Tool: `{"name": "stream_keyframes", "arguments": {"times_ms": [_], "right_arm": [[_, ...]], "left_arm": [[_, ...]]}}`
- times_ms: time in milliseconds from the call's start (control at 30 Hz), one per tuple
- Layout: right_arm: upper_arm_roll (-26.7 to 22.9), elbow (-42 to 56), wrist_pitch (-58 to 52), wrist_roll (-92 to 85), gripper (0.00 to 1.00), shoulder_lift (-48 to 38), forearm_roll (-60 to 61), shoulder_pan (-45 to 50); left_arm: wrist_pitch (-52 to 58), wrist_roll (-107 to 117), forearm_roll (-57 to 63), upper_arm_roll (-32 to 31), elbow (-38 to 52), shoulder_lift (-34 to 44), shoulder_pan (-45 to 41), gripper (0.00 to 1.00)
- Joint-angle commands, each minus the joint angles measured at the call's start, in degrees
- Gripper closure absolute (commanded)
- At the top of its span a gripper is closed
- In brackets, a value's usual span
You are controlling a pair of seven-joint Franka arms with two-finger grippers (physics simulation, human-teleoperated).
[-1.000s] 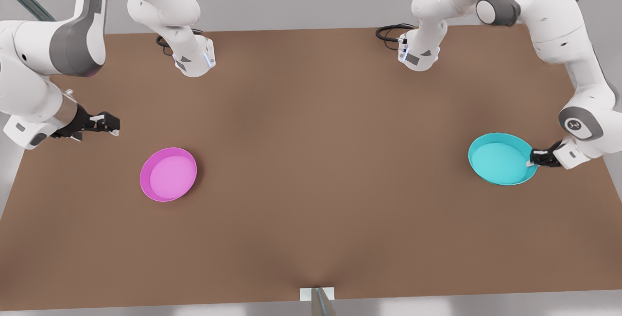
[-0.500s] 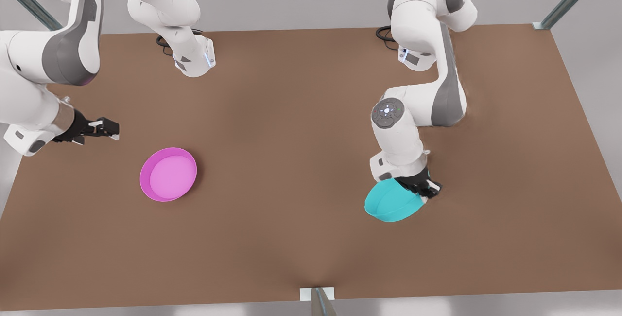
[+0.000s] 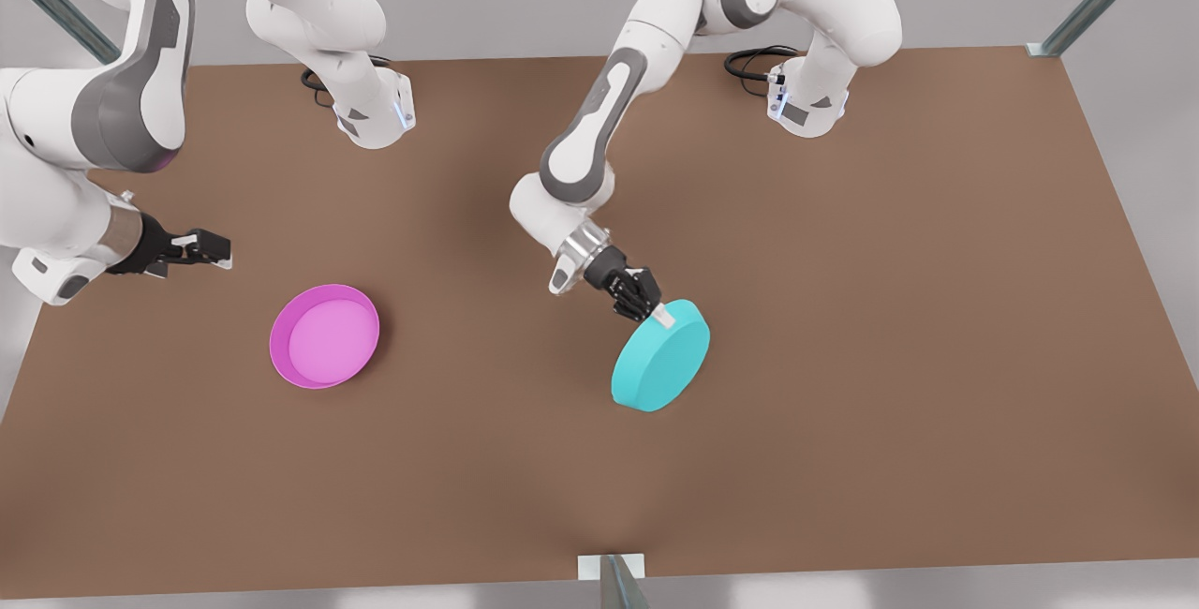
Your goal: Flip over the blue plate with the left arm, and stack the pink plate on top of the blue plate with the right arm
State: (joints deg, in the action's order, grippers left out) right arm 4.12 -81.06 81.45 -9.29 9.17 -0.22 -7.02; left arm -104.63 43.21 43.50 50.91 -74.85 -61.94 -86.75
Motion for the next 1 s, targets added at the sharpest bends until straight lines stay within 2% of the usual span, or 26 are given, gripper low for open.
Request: {"name": "stream_keyframes", "arguments": {"times_ms": [0,33,100,367,733,967], "right_arm": [[0.0,0.0,-0.2,0.2,0.00,0.0,0.3,0.0],[0.0,0.0,-0.2,0.2,0.00,0.0,0.3,0.0],[0.0,0.0,-0.3,0.2,0.00,0.0,0.3,0.0],[0.0,0.0,-0.6,0.2,0.00,0.1,0.4,-0.1],[0.0,-0.1,-0.6,0.1,0.00,0.1,0.5,-0.5],[0.0,0.0,-0.6,0.1,0.00,0.4,1.1,-0.6]], "left_arm": [[4.0,91.2,13.0,-2.9,-2.0,0.6,-0.3,0.79],[4.1,101.5,18.5,-5.4,-5.2,0.9,-0.3,0.79],[4.5,106.7,18.8,-7.6,-5.4,0.2,-0.2,0.79],[4.5,113.9,19.7,-10.1,-5.0,-7.8,-0.2,0.79],[5.1,113.8,22.3,-12.2,-4.9,-10.0,-0.3,0.79],[7.7,97.5,25.9,-12.2,-5.2,-9.6,-0.3,0.79]]}}
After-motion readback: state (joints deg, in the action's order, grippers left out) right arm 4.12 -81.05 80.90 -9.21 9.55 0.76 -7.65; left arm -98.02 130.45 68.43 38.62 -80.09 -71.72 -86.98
